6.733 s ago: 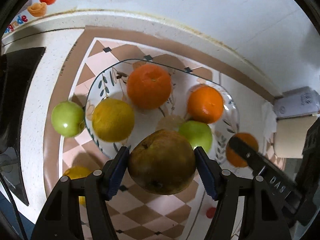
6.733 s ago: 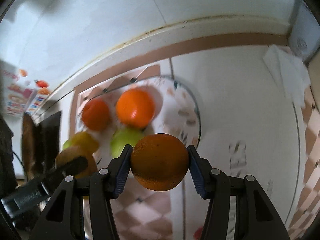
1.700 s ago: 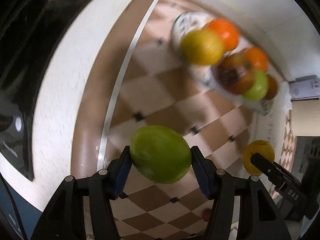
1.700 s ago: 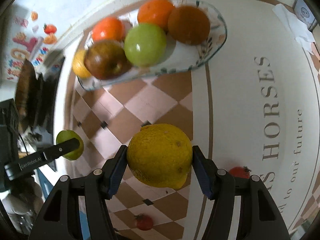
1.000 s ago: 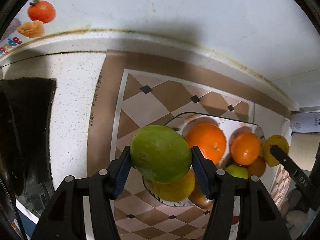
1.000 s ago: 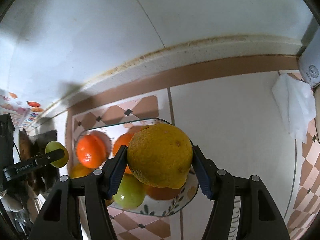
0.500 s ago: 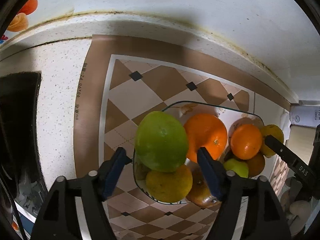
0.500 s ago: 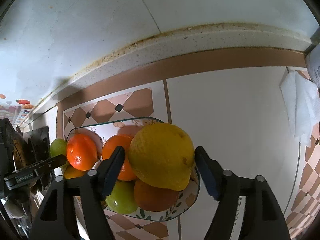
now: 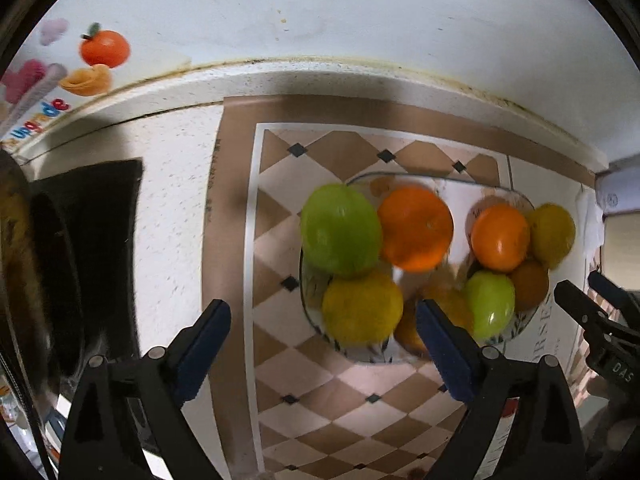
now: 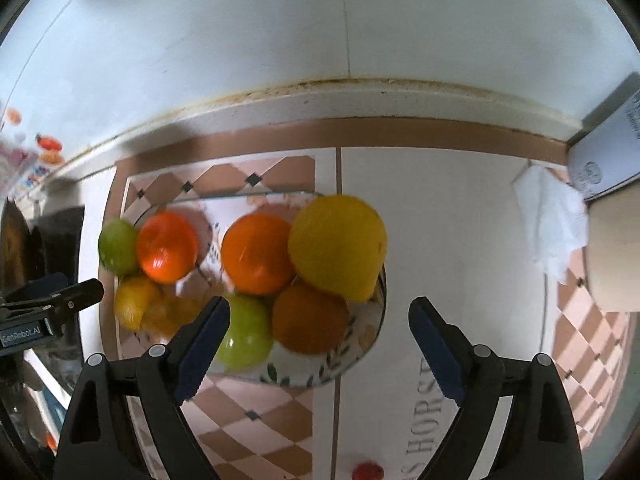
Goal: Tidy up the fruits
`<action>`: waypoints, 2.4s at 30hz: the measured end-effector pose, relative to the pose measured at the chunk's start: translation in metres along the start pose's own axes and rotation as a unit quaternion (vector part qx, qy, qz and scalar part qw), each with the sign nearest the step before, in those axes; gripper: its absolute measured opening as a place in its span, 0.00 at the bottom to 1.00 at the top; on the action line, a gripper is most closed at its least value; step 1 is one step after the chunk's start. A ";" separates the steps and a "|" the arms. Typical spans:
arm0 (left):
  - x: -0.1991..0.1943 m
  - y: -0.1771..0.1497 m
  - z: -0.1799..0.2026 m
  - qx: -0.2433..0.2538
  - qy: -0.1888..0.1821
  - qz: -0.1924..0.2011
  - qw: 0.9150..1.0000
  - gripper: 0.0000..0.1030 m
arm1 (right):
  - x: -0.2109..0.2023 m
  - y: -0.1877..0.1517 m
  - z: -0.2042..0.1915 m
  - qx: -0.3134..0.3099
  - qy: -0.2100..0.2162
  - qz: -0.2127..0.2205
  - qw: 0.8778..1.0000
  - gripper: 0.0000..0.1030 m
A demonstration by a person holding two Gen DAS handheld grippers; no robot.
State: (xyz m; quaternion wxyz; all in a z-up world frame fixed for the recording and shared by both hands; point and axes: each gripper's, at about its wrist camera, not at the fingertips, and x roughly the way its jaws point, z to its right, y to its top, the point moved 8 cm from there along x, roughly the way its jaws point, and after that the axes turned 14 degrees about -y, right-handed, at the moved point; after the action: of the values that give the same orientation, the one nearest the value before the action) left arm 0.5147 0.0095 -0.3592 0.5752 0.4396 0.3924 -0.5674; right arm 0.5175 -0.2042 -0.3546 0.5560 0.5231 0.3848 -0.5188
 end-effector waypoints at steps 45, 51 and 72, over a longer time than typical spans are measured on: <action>-0.216 -0.208 0.082 0.082 0.006 0.291 0.953 0.92 | -0.261 -0.215 0.046 0.051 -0.031 0.253 0.966 0.97; -0.211 -0.214 0.089 0.091 0.013 0.289 0.953 0.92 | -0.270 -0.224 0.049 0.050 -0.034 0.266 0.962 0.97; 0.006 -0.231 0.102 0.097 -0.029 0.006 0.995 1.00 | -0.114 -0.211 0.094 0.078 0.012 0.104 0.991 0.97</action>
State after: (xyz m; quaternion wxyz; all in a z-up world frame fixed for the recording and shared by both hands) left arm 0.2797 -0.0824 -0.3476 0.5442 0.4789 0.3158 -0.6122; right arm 0.2811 -0.2581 -0.2682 0.5596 0.6080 0.2936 -0.4806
